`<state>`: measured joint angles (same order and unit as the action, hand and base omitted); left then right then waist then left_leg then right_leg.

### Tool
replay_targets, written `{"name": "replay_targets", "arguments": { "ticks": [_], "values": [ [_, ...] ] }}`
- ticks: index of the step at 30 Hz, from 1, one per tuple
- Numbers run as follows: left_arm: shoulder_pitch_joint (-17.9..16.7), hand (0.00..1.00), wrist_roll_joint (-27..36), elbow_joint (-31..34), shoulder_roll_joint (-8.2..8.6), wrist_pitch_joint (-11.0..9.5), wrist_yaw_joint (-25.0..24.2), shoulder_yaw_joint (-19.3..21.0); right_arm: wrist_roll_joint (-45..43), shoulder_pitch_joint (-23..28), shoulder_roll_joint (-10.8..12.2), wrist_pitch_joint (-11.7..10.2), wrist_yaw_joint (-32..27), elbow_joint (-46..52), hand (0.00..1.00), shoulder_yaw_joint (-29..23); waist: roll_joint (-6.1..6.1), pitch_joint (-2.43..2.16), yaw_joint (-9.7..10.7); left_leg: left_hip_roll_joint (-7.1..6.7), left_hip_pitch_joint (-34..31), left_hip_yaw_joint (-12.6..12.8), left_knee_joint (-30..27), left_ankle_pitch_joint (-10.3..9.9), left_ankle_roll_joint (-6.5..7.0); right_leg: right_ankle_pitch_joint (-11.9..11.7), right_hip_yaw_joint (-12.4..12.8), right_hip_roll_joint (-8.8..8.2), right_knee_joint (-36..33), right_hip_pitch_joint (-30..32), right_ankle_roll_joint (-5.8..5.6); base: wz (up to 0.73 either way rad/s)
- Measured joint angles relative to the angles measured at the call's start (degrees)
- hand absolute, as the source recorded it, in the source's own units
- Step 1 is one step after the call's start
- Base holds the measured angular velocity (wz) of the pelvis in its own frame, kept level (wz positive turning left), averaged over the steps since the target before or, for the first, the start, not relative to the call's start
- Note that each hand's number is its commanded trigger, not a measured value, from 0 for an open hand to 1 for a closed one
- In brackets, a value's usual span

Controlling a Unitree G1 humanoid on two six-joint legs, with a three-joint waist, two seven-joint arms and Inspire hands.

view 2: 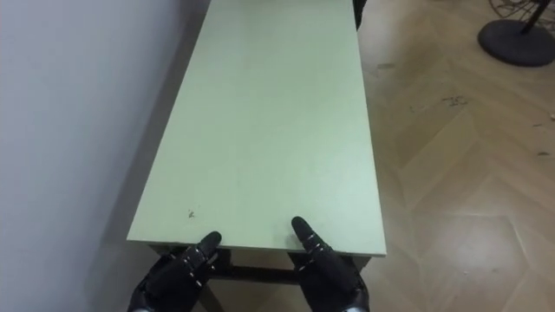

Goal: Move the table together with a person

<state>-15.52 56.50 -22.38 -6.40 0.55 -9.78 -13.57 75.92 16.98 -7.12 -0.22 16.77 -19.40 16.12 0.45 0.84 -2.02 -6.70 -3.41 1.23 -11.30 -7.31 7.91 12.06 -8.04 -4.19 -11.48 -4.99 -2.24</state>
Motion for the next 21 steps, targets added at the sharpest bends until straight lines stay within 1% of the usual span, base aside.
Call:
{"name": "replay_targets", "arguments": {
  "ticks": [1,4,7,10,12,13,14,15,16,18,19,21],
  "values": [
    [0.01,0.0,-0.22,0.0,0.0,0.2,0.0,0.19,0.0,0.0,-0.04,0.4,0.33,-0.04,0.0,-0.07,-0.03,-0.02,0.01,0.0,0.0,0.01,0.0,0.0,0.0,0.0,-0.05,0.0,0.0,0.0,0.0,0.0],
    [0.06,0.0,-1.73,-0.01,0.03,0.33,-0.01,0.5,-0.53,-0.02,-0.02,0.58,0.81,-0.57,0.0,-0.24,-0.02,-0.06,0.01,0.0,0.0,0.03,-0.03,0.0,0.0,0.0,-0.17,0.0,0.0,-0.01,0.0,0.0],
    [0.36,0.0,-3.52,-0.38,0.03,0.33,-0.36,0.71,-4.97,-0.34,-0.09,1.07,0.96,-2.39,0.0,-0.62,0.0,-0.08,0.01,0.0,-0.04,0.03,-0.07,0.0,0.0,0.0,-0.21,0.01,-0.06,-0.01,0.0,0.0],
    [0.85,0.0,-5.97,-2.48,0.11,-0.04,-2.2,1.58,-9.48,-0.38,-0.14,1.11,0.98,-4.78,0.0,-0.97,0.05,-0.11,-0.17,0.0,-0.06,0.03,-0.11,0.0,0.0,-0.01,-0.32,0.01,-0.06,-0.05,-0.01,0.0],
    [1.12,0.0,-8.23,-3.67,0.2,-0.33,-3.56,2.3,-12.56,-0.58,-0.09,1.1,1.47,-6.76,0.0,-1.81,-0.02,-0.24,-0.1,0.02,0.07,0.02,-0.07,0.0,0.0,-0.01,-0.74,-0.01,-0.05,-0.11,0.0,0.0],
    [1.03,0.0,-9.72,-3.99,0.2,-0.5,-4.1,2.65,-14.52,-0.69,-0.11,0.98,2.0,-8.34,0.0,-2.49,-0.04,-0.37,-0.07,0.03,0.32,0.02,-0.01,0.0,0.0,-0.01,-0.74,-0.02,-0.04,-0.34,-0.01,0.0],
    [1.03,0.0,-13.39,-5.22,0.02,-0.98,-4.04,2.67,-16.66,-0.88,-0.17,0.88,2.25,-10.39,0.0,-3.04,-0.36,-0.22,-0.06,0.03,0.77,0.01,0.11,0.0,0.0,-0.01,-0.83,-0.02,0.02,-0.8,-0.01,0.0],
    [1.13,0.0,-15.36,-6.46,-0.09,-1.11,-3.64,2.65,-17.63,-1.18,-0.23,0.88,2.26,-11.74,0.0,-3.12,-0.3,-0.28,0.13,0.04,0.94,-0.03,0.15,-0.02,-0.02,-0.01,-0.97,-0.01,0.02,-0.96,-0.01,0.0],
    [1.62,0.0,-18.64,-9.17,-0.27,-0.87,-2.25,2.58,-18.57,-1.73,-0.26,0.89,2.27,-14.18,0.0,-3.3,-0.47,-0.28,0.7,0.04,0.91,-0.22,0.1,-0.11,-0.13,-0.01,-1.69,-0.01,0.02,-1.02,-0.01,0.0],
    [0.53,0.0,-22.25,-11.24,-1.02,-0.54,-1.6,2.57,-20.04,-1.98,-0.41,0.88,2.51,-16.87,0.0,-3.68,-0.62,-0.42,1.58,0.03,0.1,-0.42,-0.06,-0.22,-0.27,-0.02,-3.13,-0.02,0.71,-0.91,0.0,0.04],
    [-0.09,0.0,-24.15,-11.43,-1.65,-0.49,-1.49,2.57,-20.06,-1.98,-0.63,0.87,2.82,-18.34,0.0,-3.75,-1.18,-0.15,1.77,0.0,-0.34,-0.44,-0.23,-0.18,-0.33,-0.02,-3.26,-0.02,1.06,-0.73,0.01,0.09],
    [-0.77,0.0,-26.8,-11.4,-2.11,-0.51,-1.36,2.63,-20.73,-1.3,-1.49,0.86,3.22,-19.46,0.0,-3.77,-1.49,-0.18,1.67,0.11,-1.29,-0.45,-0.6,-0.15,-0.38,-0.02,-3.27,0.04,0.97,-0.04,0.01,0.06]
  ]
}}
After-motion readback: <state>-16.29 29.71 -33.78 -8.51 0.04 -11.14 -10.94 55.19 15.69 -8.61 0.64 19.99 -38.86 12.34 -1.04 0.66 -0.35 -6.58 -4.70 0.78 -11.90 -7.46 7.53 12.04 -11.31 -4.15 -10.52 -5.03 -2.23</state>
